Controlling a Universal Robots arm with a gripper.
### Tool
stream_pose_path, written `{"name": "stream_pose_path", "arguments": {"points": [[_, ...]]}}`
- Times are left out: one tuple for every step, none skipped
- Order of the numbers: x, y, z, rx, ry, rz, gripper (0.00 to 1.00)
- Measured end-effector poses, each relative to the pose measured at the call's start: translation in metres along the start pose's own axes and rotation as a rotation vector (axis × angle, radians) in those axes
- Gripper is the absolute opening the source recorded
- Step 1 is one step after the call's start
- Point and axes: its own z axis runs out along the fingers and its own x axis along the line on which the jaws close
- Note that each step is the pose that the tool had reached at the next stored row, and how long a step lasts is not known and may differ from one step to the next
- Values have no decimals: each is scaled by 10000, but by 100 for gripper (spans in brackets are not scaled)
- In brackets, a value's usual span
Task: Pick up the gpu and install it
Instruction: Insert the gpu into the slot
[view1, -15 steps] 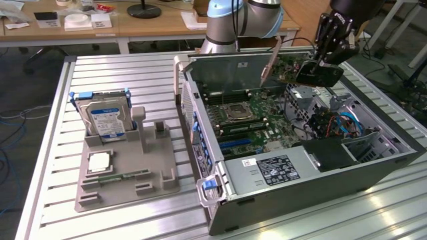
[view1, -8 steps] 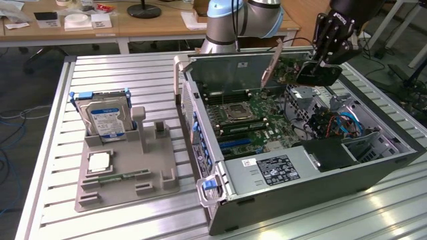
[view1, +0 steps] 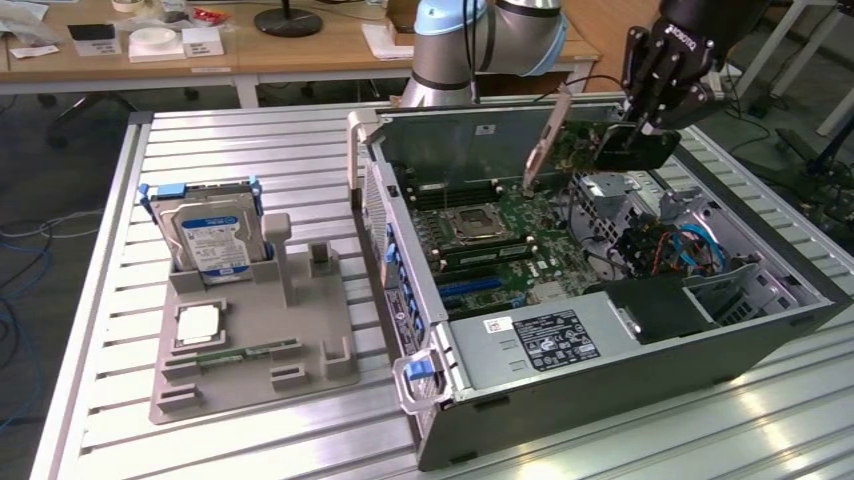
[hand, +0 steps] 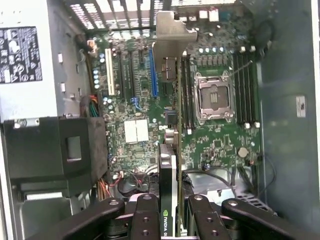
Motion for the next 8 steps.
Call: {"name": "stream_pose_path", "arguments": {"points": [[0, 0, 0, -6, 3, -128, 27], [0, 0, 0, -11, 8, -250, 27], [0, 0, 0, -17, 11, -366, 27], [0, 0, 0, -22, 14, -477, 27], [0, 0, 1, -24, 15, -538, 27], [-1, 0, 0, -26, 17, -565, 27], [-1, 0, 0, -27, 18, -579, 27], [-2, 0, 1, -27, 18, -591, 27]]}}
